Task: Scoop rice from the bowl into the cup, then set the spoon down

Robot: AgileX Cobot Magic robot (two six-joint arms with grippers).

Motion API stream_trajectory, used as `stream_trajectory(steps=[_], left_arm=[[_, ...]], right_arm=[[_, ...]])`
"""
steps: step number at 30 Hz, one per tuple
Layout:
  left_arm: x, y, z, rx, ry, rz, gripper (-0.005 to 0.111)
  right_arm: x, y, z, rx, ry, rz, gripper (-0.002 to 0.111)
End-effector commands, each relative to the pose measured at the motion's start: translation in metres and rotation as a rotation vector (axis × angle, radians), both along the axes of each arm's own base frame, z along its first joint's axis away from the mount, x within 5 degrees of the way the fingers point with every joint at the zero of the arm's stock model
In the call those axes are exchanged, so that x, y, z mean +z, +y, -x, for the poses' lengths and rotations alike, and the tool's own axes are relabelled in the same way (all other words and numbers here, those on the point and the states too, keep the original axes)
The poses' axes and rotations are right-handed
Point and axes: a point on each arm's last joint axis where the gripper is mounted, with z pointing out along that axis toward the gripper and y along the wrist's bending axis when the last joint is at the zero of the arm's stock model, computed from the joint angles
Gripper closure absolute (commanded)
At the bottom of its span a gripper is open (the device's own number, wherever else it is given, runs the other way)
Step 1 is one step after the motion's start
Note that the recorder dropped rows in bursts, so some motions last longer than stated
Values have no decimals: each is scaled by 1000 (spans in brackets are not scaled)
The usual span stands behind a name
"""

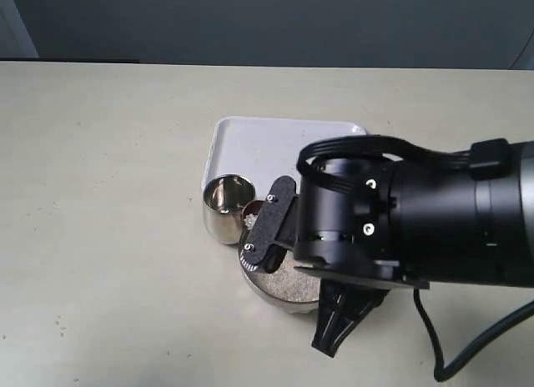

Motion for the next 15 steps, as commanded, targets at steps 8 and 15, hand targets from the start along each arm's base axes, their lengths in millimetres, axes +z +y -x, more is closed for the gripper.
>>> stream_trajectory(steps=[8,15], left_arm=[[2,0,0,0,-17,12,106],[2,0,0,0,-17,12,106]], right_arm=[[2,0,-6,-18,13,-53,109],[1,-1,-11,-39,21,-74,109]])
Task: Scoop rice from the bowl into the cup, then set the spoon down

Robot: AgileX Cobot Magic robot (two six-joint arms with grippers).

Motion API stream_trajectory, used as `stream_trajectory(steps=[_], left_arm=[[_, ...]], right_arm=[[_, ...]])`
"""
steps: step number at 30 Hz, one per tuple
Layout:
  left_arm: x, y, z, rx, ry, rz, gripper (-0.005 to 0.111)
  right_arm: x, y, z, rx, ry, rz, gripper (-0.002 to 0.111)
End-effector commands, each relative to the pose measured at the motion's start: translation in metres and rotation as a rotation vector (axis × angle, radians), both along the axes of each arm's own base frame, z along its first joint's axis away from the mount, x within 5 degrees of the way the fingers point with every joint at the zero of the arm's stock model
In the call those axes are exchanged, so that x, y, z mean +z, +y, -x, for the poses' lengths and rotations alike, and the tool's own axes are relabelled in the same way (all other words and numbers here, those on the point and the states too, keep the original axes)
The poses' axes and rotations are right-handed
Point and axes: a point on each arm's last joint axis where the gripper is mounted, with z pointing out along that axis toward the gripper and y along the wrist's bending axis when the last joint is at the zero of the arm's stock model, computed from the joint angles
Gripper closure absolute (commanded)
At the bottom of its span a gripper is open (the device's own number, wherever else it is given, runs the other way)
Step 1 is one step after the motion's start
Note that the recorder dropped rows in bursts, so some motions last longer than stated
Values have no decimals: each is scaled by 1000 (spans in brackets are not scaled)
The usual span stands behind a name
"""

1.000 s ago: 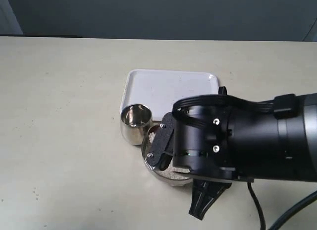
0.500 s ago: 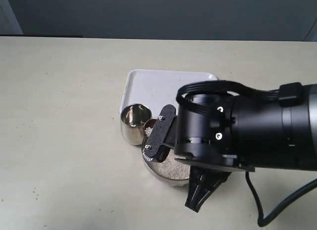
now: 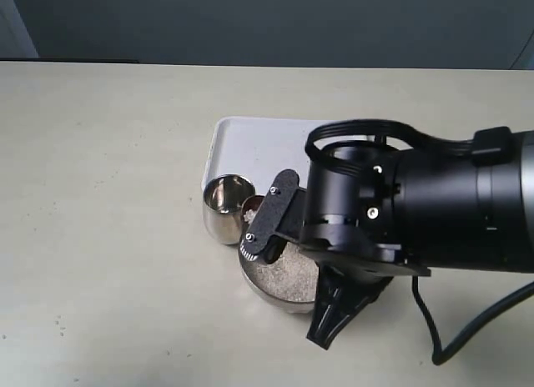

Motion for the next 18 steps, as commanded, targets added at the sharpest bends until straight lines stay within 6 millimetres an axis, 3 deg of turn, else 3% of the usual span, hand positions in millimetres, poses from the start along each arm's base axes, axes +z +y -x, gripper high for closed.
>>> stream_trajectory(steps=[1,18], left_arm=[[2,0,0,0,-17,12,106],[2,0,0,0,-17,12,106]], right_arm=[[3,-1,-4,-12,7,-32,109],[1,4,-1,-14,47,-86,109]])
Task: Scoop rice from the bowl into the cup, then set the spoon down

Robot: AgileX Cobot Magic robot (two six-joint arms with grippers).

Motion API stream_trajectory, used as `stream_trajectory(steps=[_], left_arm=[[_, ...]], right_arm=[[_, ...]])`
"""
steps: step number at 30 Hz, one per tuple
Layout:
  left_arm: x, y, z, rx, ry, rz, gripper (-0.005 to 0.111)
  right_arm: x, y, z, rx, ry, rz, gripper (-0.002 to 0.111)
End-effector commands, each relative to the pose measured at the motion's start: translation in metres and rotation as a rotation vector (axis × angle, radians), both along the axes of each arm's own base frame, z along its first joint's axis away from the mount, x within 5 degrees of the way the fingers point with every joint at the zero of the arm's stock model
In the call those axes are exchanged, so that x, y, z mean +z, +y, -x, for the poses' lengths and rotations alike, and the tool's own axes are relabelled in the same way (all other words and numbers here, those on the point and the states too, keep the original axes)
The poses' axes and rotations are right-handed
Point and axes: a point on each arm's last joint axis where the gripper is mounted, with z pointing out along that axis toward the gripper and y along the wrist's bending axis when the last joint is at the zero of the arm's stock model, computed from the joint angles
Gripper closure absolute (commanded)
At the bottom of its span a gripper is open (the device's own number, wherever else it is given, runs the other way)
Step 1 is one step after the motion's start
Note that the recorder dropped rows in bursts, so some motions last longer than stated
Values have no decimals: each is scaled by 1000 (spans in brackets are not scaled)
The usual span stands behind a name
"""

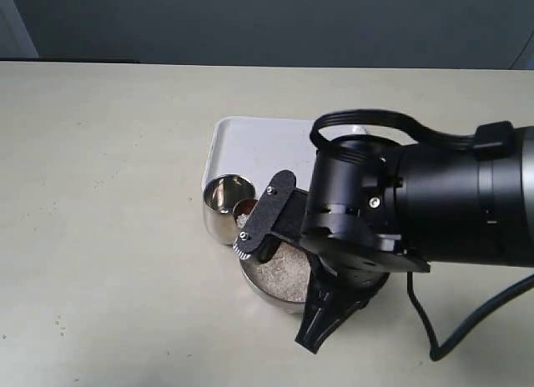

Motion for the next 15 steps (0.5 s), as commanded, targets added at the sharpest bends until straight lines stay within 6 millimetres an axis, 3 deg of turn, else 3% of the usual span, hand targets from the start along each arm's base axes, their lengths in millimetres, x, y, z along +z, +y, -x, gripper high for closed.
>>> stream_trajectory(steps=[1,15], left_arm=[[2,0,0,0,-17,12,106],[2,0,0,0,-17,12,106]], right_arm=[[3,1,-1,3,-5,-28,109],[5,2,-23,11,-46,-125,109]])
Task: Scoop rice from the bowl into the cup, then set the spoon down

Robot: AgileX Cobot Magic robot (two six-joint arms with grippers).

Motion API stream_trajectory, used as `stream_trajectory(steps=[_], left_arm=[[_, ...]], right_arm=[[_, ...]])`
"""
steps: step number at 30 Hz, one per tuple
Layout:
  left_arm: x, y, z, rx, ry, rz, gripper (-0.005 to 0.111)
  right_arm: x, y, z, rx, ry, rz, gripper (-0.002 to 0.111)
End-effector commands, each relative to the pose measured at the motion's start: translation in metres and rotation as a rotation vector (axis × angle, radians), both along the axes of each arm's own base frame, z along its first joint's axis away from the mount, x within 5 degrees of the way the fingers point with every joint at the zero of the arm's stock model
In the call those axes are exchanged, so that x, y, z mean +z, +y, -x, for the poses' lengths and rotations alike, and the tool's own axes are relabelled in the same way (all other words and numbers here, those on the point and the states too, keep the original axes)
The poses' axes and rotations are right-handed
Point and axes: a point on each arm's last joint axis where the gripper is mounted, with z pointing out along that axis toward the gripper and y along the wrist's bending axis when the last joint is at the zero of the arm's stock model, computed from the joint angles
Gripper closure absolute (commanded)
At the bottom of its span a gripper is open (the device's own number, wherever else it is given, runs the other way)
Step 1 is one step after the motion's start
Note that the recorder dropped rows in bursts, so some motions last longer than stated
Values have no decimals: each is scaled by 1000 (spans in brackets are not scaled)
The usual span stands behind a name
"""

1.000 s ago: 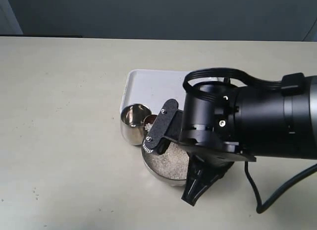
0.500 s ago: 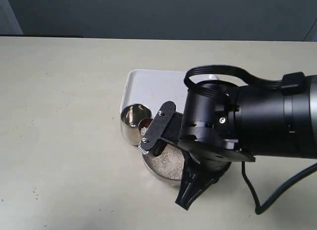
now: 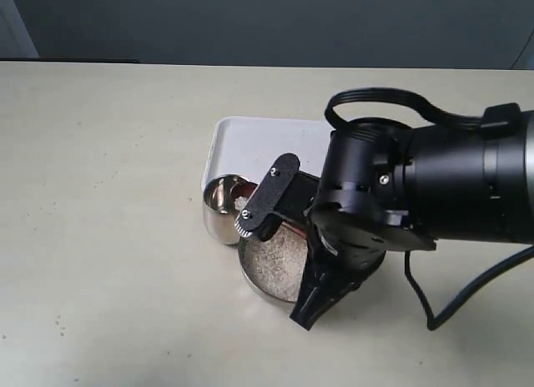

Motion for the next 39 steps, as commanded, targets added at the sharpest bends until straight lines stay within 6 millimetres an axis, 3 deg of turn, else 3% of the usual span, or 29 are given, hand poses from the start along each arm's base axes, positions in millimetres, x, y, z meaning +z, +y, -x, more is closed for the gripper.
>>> stream_trajectory(steps=[1,8,39], left_arm=[[2,0,0,0,-17,12,106],[2,0,0,0,-17,12,106],[2,0,0,0,-17,12,106]], right_arm=[[6,3,-8,40,-51,-39,109],[-7,10,-16,87,-76,-46,109],[-13,11,-34,201,-183,9,109]])
